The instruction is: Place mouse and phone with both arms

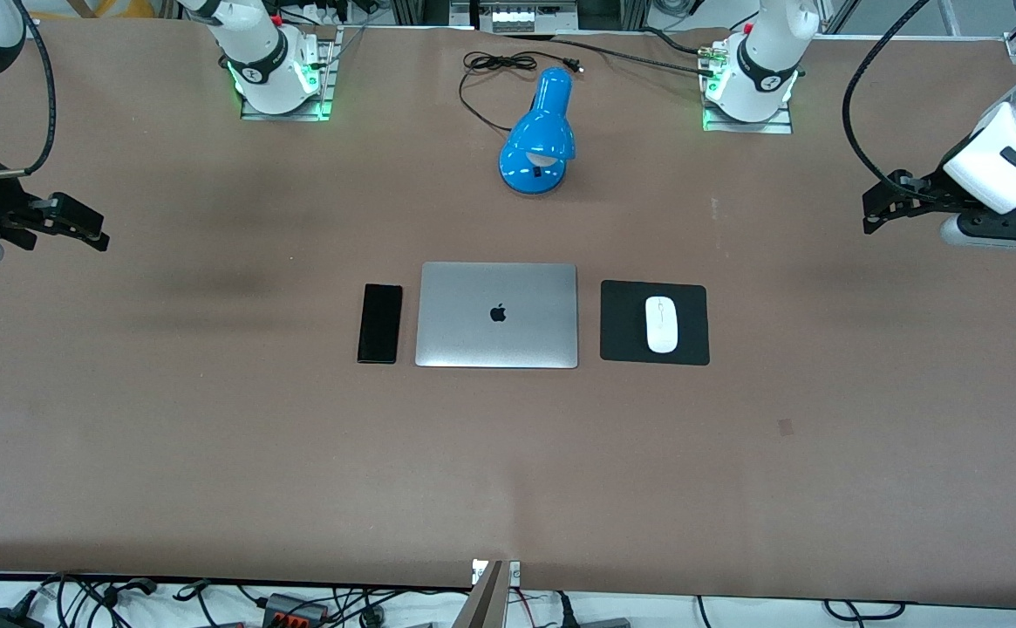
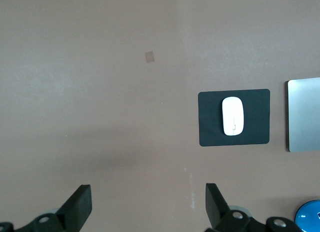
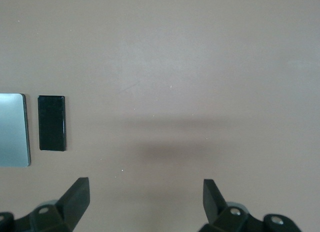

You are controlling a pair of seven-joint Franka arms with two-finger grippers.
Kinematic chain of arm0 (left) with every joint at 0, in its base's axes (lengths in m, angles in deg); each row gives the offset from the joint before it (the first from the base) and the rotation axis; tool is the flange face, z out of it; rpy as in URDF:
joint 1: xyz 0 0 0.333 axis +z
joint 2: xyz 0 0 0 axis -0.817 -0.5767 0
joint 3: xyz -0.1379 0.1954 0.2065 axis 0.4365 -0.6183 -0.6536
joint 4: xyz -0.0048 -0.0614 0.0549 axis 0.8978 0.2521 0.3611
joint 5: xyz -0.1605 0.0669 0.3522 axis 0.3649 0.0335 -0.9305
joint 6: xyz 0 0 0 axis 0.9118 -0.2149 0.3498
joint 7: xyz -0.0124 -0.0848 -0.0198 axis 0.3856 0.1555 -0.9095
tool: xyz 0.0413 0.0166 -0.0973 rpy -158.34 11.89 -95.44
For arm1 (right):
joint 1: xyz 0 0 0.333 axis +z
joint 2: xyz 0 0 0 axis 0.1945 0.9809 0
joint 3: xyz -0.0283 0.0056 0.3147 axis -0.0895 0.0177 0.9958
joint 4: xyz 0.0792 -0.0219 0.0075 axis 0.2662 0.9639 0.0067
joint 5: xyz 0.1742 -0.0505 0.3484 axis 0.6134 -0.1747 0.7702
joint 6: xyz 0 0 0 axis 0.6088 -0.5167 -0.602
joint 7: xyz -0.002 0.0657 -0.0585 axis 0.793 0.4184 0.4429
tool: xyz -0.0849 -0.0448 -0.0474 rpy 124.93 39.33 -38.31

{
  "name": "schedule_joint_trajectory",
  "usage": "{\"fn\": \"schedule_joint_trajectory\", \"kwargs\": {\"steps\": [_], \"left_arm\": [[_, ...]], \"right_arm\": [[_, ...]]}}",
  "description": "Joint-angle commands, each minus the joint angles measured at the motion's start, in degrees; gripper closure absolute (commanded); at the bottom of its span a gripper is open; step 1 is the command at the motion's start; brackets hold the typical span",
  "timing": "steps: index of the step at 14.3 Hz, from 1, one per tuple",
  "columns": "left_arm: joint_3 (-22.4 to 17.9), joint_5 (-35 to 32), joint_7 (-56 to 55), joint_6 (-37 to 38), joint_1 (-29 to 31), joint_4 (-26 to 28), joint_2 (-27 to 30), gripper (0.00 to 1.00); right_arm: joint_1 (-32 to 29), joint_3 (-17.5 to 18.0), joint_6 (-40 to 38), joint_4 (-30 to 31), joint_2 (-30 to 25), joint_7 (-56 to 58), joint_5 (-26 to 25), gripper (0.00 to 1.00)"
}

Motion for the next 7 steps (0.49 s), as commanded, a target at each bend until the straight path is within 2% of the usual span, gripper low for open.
{"fn": "schedule_joint_trajectory", "kwargs": {"steps": [1,7], "left_arm": [[0.59,-1.22,0.15,1.48,-0.07,-1.79,-0.64,0.00],[0.59,-1.22,0.15,1.83,0.02,-1.70,-0.55,0.00]], "right_arm": [[-0.16,0.46,0.78,1.44,-1.67,-0.51,-0.24,0.00],[-1.12,1.33,1.31,1.44,-1.67,-0.68,-0.15,0.00]]}}
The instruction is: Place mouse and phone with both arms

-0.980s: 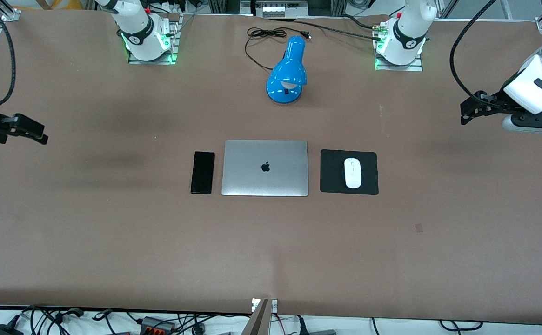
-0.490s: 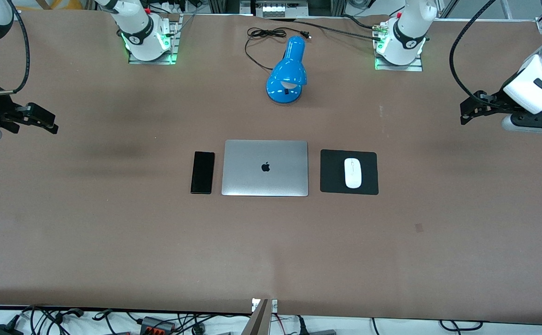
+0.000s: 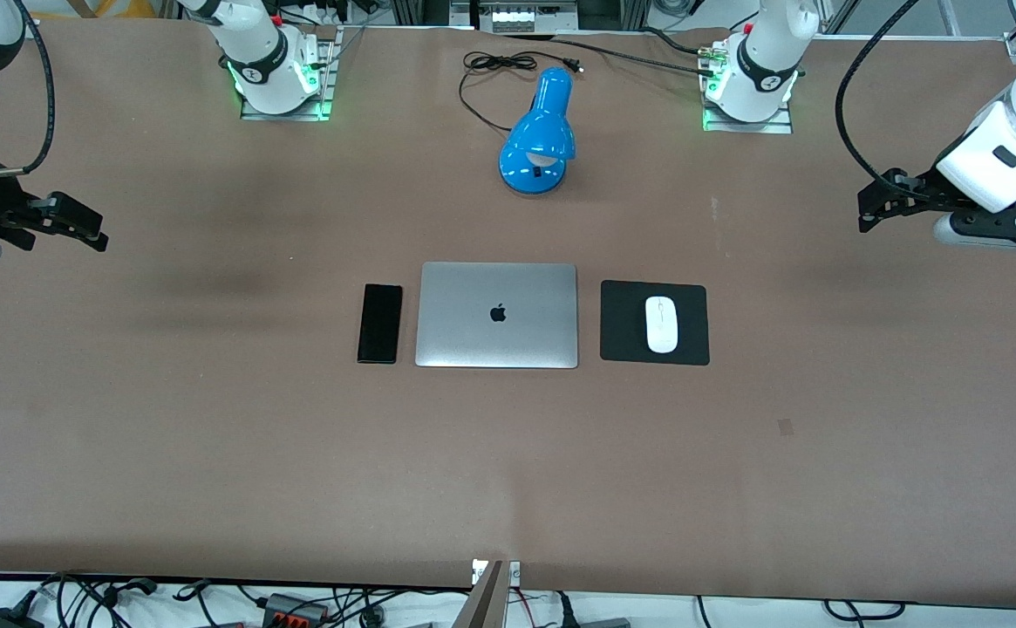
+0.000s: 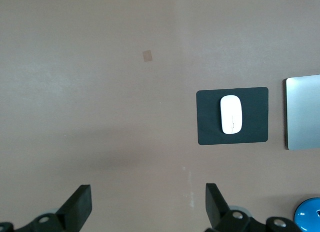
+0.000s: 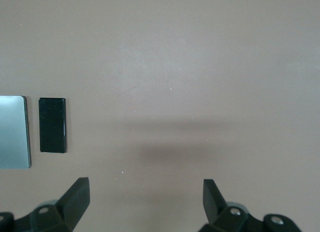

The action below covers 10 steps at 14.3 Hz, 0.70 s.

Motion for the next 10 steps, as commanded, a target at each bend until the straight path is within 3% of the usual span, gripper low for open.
{"fn": "schedule_joint_trajectory", "kwargs": {"steps": [1,10], "left_arm": [[0.22,-1.22,0.24,1.63,0.02,-1.77,-0.55,0.00],[0.04,-1.22,0.59,1.64,0.63,-1.77,-0.55,0.00]], "right_arm": [[-2.24,2.79,0.98,1.43,-1.46,-0.63,-0.24,0.00],[-3.39,3.51,0.37,1.87,-3.22,-0.63,-0.16,0.00]]}}
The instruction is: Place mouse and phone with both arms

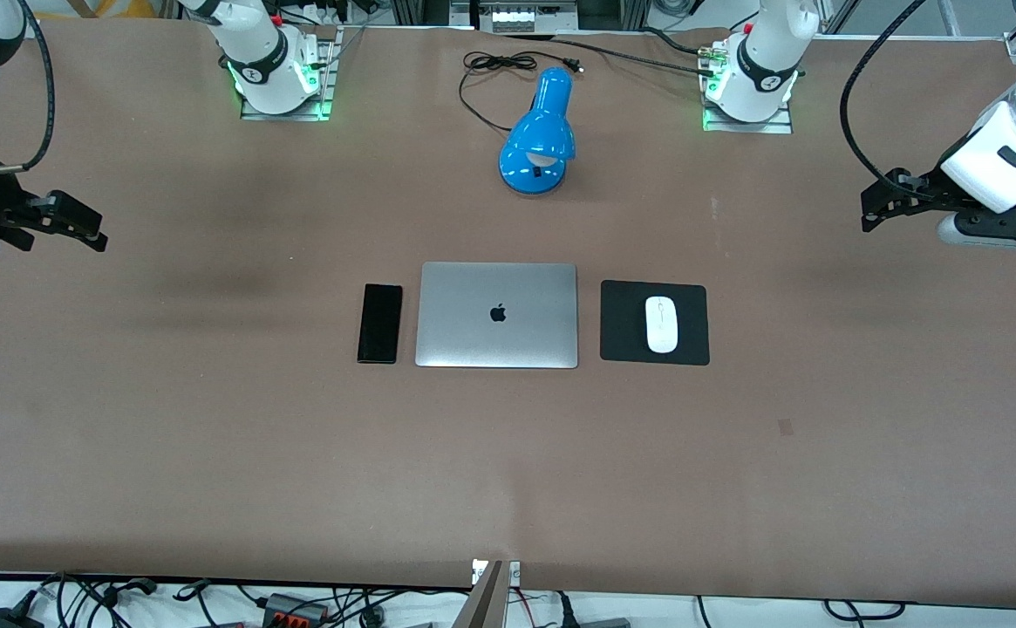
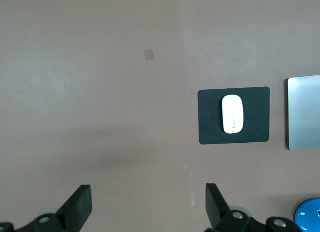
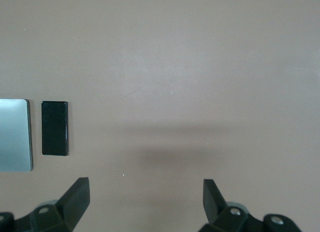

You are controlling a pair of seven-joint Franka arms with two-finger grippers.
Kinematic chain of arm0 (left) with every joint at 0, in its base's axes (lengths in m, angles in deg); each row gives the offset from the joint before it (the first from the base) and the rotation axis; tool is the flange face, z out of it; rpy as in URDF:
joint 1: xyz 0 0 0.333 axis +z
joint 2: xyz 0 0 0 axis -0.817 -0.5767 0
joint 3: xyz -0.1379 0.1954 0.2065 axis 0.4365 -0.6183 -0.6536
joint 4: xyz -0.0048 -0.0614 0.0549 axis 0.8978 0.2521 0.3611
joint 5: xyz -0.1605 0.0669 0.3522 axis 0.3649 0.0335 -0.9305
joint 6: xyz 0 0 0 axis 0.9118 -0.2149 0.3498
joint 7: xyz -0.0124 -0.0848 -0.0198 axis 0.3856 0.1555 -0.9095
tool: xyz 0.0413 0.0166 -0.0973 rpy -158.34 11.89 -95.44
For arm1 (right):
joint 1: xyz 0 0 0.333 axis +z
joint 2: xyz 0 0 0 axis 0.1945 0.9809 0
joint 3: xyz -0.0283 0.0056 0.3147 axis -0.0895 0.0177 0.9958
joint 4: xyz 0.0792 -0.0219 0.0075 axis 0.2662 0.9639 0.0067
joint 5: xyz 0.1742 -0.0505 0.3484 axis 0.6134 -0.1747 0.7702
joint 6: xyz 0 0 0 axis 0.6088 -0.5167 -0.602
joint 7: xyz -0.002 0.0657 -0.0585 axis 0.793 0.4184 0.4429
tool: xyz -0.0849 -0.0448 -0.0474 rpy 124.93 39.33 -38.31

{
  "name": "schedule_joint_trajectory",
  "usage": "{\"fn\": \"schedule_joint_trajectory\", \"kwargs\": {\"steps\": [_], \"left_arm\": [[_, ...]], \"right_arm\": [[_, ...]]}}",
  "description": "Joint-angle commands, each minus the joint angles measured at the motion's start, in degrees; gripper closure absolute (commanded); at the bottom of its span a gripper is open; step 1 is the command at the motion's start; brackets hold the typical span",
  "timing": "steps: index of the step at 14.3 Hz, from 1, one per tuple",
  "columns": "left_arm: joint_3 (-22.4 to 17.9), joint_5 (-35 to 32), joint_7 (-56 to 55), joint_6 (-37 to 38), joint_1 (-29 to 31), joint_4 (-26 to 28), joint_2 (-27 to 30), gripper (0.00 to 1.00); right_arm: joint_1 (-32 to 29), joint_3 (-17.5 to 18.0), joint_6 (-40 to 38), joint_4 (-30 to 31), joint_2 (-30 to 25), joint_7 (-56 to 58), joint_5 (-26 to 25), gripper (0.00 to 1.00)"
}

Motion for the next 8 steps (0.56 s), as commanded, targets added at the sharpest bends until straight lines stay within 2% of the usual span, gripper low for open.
{"fn": "schedule_joint_trajectory", "kwargs": {"steps": [1,8], "left_arm": [[0.09,-1.22,0.60,1.35,0.25,-1.69,-0.55,0.00],[0.18,-1.22,0.42,1.44,0.16,-2.39,-0.64,0.00]], "right_arm": [[-1.23,1.10,-0.07,1.87,-2.66,-0.51,-0.16,0.00],[-0.79,1.19,-2.53,1.96,-2.84,0.01,-0.16,0.00]]}}
